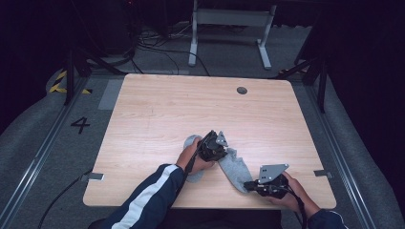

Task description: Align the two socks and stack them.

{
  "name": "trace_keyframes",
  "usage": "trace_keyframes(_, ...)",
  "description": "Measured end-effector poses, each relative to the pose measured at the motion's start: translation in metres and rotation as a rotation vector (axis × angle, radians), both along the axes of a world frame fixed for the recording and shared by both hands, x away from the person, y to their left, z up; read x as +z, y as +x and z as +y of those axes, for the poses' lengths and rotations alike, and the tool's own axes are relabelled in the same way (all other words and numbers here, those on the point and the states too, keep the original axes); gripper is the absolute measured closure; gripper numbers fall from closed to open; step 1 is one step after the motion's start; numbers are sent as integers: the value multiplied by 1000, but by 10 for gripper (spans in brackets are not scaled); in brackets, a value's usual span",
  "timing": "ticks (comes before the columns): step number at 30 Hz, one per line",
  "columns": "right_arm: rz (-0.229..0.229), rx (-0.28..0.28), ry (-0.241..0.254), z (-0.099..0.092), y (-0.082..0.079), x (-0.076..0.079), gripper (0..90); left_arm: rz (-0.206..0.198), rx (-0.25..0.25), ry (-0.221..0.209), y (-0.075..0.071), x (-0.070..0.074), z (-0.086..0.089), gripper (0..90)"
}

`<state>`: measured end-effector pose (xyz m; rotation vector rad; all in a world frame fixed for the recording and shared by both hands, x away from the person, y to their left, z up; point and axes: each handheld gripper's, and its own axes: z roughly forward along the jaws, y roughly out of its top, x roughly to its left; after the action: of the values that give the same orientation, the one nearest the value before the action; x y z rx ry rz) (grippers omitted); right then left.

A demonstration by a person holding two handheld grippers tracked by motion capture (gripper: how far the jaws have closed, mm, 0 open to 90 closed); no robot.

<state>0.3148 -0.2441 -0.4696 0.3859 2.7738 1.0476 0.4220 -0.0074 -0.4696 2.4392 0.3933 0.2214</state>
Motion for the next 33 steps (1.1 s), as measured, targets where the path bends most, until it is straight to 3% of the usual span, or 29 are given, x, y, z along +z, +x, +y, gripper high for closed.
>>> trace_keyframes(7, -39, 16, 7, 0, -5, 5, 883, -5, -8, 21, -2, 2, 1, 879)
trace_keyframes(14, -83, 11, 71, 6, -9, 17, 885, -20, -18, 39, -2, 11, 6, 884)
trace_keyframes(17, -97, 10, 123, 14, -7, 26, 886, -41, -4, 30, 2, 18, 16, 885)
trace_keyframes(19, -106, 13, 129, 17, -6, 28, 886, -51, 2, 18, 4, 22, 22, 884)
trace_keyframes(23, -119, 23, 172, 42, 2, 36, 886, -52, 27, -10, 14, 32, 43, 885)
trace_keyframes(24, -119, 23, 172, 42, 2, 36, 886, -52, 27, -10, 14, 32, 43, 885)
trace_keyframes(25, -130, 32, 180, 56, 4, 39, 886, -69, 44, -5, 17, 35, 51, 885)
trace_keyframes(28, -131, 44, 185, 70, 8, 40, 887, -65, 54, -19, 20, 37, 61, 885)
trace_keyframes(33, -83, 64, 201, 111, 19, 28, 887, -52, 115, -35, 29, 38, 94, 885)
